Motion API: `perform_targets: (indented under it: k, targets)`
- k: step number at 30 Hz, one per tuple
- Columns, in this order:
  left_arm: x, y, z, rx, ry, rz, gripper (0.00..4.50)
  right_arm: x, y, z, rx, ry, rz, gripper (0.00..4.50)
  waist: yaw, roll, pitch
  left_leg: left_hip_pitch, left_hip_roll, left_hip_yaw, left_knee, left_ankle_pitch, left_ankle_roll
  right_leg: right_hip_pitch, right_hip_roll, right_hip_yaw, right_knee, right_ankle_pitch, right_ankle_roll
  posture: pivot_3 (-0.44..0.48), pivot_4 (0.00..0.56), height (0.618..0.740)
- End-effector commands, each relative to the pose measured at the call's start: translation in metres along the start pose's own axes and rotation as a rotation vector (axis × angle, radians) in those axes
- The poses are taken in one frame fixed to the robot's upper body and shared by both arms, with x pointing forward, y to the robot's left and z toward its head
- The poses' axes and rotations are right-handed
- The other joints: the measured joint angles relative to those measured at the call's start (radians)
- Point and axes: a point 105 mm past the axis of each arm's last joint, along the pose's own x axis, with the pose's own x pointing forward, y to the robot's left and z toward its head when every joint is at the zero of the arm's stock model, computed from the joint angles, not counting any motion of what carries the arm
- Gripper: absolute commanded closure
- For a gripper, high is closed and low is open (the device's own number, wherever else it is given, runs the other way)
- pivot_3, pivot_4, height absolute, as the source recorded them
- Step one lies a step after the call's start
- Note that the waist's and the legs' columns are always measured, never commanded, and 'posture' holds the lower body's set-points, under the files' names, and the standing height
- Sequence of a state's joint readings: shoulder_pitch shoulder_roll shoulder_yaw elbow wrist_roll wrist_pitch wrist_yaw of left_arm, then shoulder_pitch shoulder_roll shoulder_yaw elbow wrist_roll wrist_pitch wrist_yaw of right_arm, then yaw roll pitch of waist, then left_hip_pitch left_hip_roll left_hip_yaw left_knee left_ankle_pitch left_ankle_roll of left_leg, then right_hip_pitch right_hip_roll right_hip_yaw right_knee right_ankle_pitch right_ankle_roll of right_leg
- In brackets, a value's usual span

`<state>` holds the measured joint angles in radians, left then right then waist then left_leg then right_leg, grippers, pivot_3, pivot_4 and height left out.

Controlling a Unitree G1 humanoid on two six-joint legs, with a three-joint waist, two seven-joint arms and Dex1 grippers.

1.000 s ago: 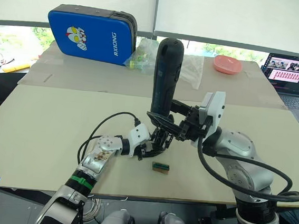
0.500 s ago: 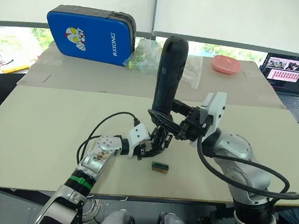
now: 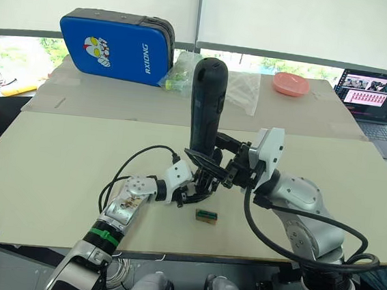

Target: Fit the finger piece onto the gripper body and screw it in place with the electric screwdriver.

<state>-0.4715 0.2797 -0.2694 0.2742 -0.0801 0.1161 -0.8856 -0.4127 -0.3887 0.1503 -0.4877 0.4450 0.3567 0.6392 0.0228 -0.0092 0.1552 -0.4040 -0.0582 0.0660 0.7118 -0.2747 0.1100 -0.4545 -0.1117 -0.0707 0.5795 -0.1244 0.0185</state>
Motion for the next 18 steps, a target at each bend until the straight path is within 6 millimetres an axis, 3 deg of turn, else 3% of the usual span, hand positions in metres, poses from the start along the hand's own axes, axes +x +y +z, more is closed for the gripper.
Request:
perform_targets:
  k: [1, 18]
  targets:
    - [0.001, -0.006, -0.005, -0.016, 0.017, -0.027, 2.23, -0.003, -0.004, -0.027, 0.035, 0.102, -0.025, 2.62, 0.0, 0.0, 0.0, 0.0, 0.0, 0.0, 0.0, 0.0, 0.0, 0.0, 0.0, 0.0, 0.0, 0.0, 0.0, 0.0, 0.15, 0.74]
    - [-0.001, -0.004, -0.004, -0.015, 0.022, -0.024, 2.23, 0.003, 0.003, -0.042, 0.071, 0.135, -0.009, 2.62, -0.003, 0.002, -0.003, 0.001, 0.001, 0.0, -0.001, 0.0, 0.0, 0.001, 0.0, 0.0, 0.0, -0.001, 0.002, 0.0, 0.15, 0.74]
